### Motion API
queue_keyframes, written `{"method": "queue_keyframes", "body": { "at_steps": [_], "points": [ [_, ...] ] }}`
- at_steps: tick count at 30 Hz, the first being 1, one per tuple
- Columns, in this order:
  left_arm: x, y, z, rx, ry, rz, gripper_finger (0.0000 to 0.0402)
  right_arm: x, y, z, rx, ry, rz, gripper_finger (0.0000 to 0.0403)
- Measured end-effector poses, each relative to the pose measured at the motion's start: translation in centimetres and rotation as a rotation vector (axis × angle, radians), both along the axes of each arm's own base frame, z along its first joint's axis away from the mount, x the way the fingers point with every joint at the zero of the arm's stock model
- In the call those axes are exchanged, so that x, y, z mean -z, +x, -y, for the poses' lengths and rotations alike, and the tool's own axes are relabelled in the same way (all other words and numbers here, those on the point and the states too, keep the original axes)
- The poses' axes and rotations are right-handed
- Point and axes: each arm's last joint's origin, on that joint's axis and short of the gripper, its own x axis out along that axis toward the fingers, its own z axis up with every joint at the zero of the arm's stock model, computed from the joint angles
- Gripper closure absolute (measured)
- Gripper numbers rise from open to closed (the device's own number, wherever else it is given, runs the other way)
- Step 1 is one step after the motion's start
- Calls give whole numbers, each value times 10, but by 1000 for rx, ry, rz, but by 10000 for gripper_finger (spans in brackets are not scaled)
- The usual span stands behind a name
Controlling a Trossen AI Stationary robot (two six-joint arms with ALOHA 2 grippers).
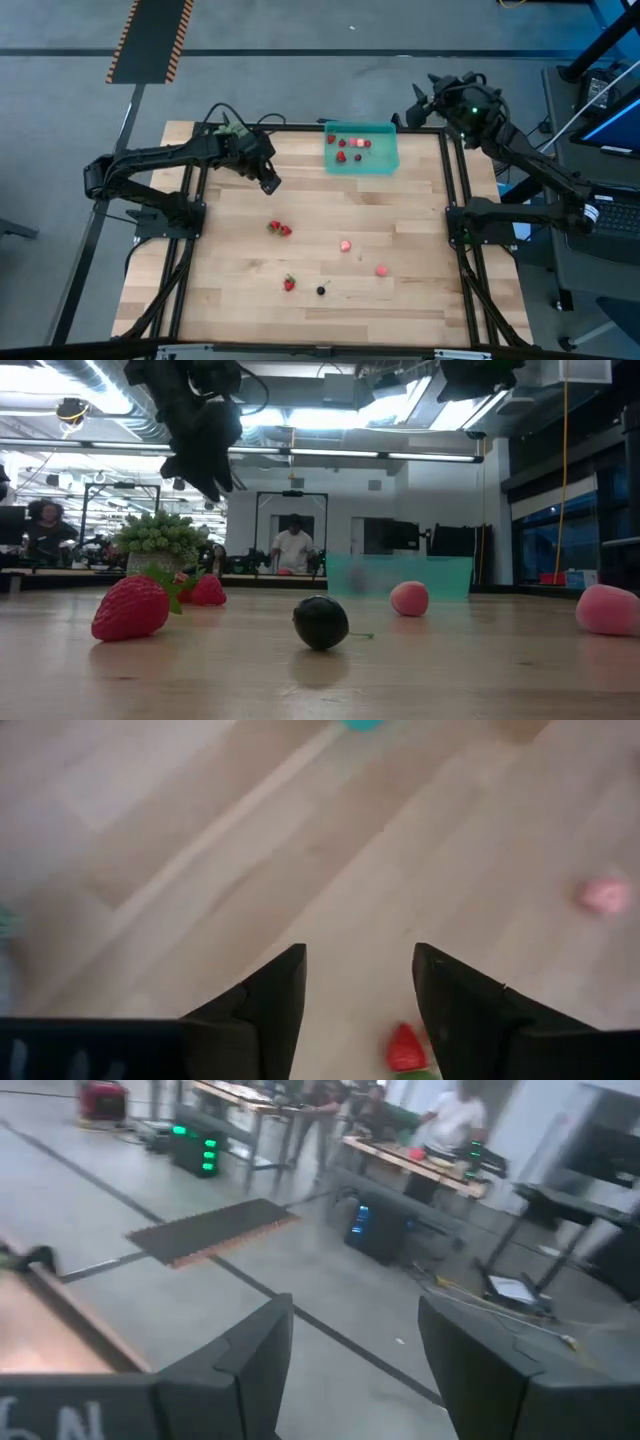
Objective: Pick and placing Produce into tupperware
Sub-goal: Put the peach into the blue bin
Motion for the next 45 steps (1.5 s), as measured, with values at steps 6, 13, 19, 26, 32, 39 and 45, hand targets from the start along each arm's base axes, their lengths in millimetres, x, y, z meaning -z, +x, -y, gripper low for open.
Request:
{"method": "queue_keyframes", "body": {
  "at_steps": [6, 13, 19, 26, 32, 39, 45],
  "points": [
    [-5, 7, -2, 14, 15, 95, 225, -28, -1, -10, -125, -38, 73, 185],
    [-11, 12, -9, 22, 234, 102, 225, -32, -3, -11, -121, -32, 61, 185],
    [-14, 13, -14, -25, 293, 126, 225, -25, 4, -6, -117, 0, 21, 185],
    [-14, 12, -19, -25, 279, 135, 225, -15, 14, 6, -101, 23, -46, 185],
    [-23, 15, -29, -51, 336, 231, 225, 11, 38, 23, -244, 214, -47, 185],
    [-21, 22, -10, 160, 268, 261, 225, 56, 71, 9, -392, 549, -197, 185],
    [-12, 23, 15, 214, 167, 171, 225, 68, 84, -41, -496, 705, -299, 185]
  ]
}}
